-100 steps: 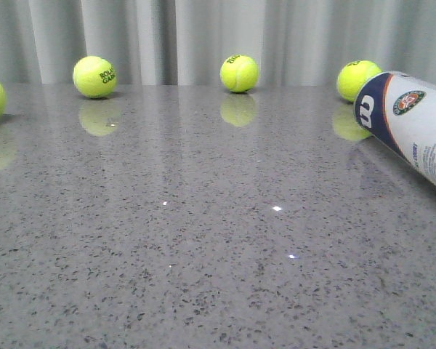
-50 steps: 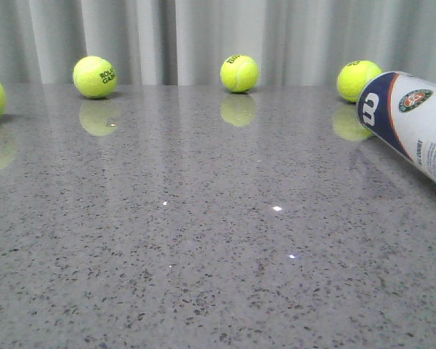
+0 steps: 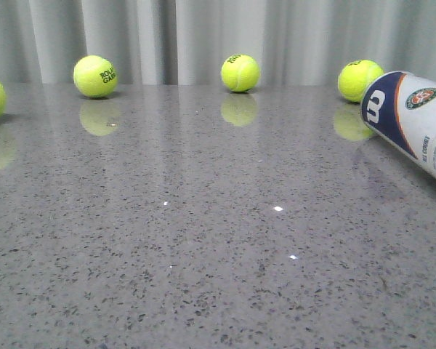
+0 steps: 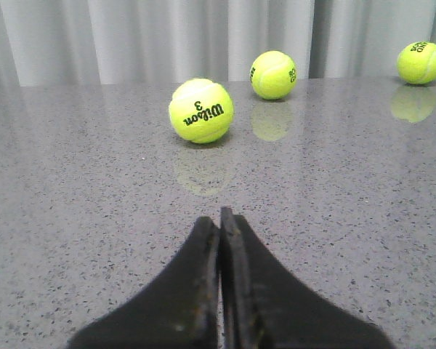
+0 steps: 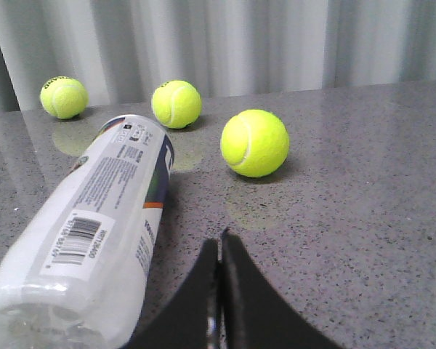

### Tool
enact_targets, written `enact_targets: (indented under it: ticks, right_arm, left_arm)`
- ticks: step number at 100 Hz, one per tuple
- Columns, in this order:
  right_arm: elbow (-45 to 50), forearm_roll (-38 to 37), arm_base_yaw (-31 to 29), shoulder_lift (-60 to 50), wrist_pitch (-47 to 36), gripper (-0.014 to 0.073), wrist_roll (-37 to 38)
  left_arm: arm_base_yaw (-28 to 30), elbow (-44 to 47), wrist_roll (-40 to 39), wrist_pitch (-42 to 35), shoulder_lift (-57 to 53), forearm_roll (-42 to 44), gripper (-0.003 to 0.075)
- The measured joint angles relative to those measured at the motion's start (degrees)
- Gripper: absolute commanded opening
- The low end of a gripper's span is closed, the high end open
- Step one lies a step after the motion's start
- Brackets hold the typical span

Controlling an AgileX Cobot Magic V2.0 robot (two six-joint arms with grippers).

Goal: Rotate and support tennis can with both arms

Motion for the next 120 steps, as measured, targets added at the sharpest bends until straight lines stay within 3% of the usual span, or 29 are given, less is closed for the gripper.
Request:
enact_targets:
  ticks: [18, 40, 50, 58, 71, 77, 90, 120]
  right_arm:
    - [-8.24, 0.00, 0.00, 5.10, 9.78, -0.0057, 0.00]
    - [-17.46, 1.44, 0.00, 16.34, 16.12, -0.0055, 0.00]
    - [-21.98, 1.52, 0.00, 22.07, 19.12, -0.0010, 0.00]
    - [-25.23, 1.52, 0.00, 26.11, 21.35, 0.0119, 0.00]
    - [-31.09, 1.61, 0.23, 32.60, 25.13, 0.0538, 0.00]
    - [-33.62, 1.61, 0.64, 35.15, 27.03, 0.0673, 0.00]
    - [-39.89, 2.19, 1.83, 41.23, 31.67, 0.0627, 0.00]
    - [-51.72, 9.62, 3.99, 57.17, 41.93, 0.0627, 0.00]
  left_arm:
    - [0.00, 0.00, 0.00, 0.00, 0.00, 0.00, -0.0021]
    - [0.00, 0.00, 0.00, 0.00, 0.00, 0.00, -0.0021]
    - [0.00, 0.00, 0.00, 0.00, 0.00, 0.00, -0.0021]
    - [0.00, 0.00, 0.00, 0.00, 0.00, 0.00, -0.0021]
    - [0.00, 0.00, 0.00, 0.00, 0.00, 0.00, -0.0021]
    - [0.00, 0.00, 0.00, 0.00, 0.00, 0.00, -0.0021]
    - [0.00, 0.00, 0.00, 0.00, 0.00, 0.00, -0.0021]
    - [0.00, 0.00, 0.00, 0.00, 0.00, 0.00, -0.0021]
